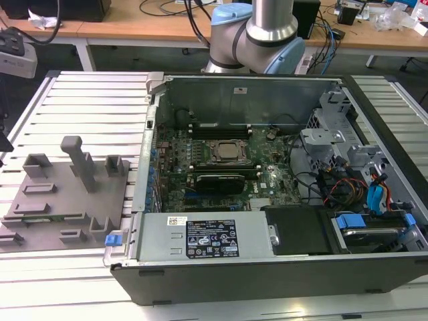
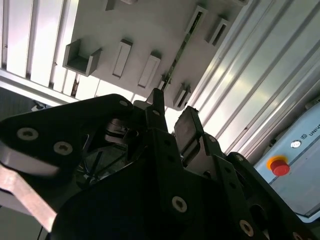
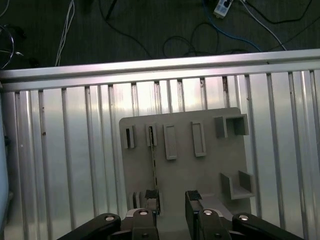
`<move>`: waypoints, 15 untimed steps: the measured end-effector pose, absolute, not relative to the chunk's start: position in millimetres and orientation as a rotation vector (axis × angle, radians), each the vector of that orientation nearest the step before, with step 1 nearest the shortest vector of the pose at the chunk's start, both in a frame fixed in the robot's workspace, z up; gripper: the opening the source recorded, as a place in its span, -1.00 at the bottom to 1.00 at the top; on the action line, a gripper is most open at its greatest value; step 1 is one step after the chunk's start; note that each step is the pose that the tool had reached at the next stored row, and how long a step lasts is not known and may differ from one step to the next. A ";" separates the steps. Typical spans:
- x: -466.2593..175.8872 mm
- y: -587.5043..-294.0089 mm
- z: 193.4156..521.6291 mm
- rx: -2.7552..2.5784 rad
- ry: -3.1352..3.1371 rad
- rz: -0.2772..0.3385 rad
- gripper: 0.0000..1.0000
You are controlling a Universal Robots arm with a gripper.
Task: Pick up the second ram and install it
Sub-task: 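Pick up the second ram and move it above second insertion slot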
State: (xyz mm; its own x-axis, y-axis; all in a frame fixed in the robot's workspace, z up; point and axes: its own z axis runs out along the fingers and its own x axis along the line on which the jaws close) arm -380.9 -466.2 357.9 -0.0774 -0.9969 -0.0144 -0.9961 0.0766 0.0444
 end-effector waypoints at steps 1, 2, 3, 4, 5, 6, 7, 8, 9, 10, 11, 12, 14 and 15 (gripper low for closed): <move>-380.9 -466.2 357.0 2.120 -2.290 -0.066 -0.28; -380.9 -466.2 355.6 2.121 -2.290 -0.066 -0.28; -380.9 -466.2 354.6 2.121 -2.290 -0.066 -0.28; -380.9 -466.2 354.1 2.121 -2.290 -0.066 -0.28; -380.9 -466.2 353.4 2.121 -2.290 -0.066 -0.28; -380.9 -466.2 352.9 2.121 -2.290 -0.066 -0.28; -380.9 -466.2 352.4 2.121 -2.290 -0.066 -0.28; -380.9 -466.2 351.5 2.121 -2.290 -0.066 -0.28; -380.9 -466.2 350.9 2.121 -2.290 -0.066 -0.28; -380.9 -466.2 350.5 2.121 -2.290 -0.066 -0.28; -380.9 -466.2 349.7 2.121 -2.290 -0.066 -0.28; -380.9 -466.2 349.0 2.122 -2.289 -0.066 -0.28; -380.9 -466.2 347.4 2.122 -2.289 -0.066 -0.28; -380.9 -466.2 346.9 2.122 -2.289 -0.066 -0.28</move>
State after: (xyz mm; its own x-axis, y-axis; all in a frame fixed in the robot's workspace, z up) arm -380.9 -466.2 346.9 -0.0760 -0.9970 -0.0144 -0.9962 0.0753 0.0444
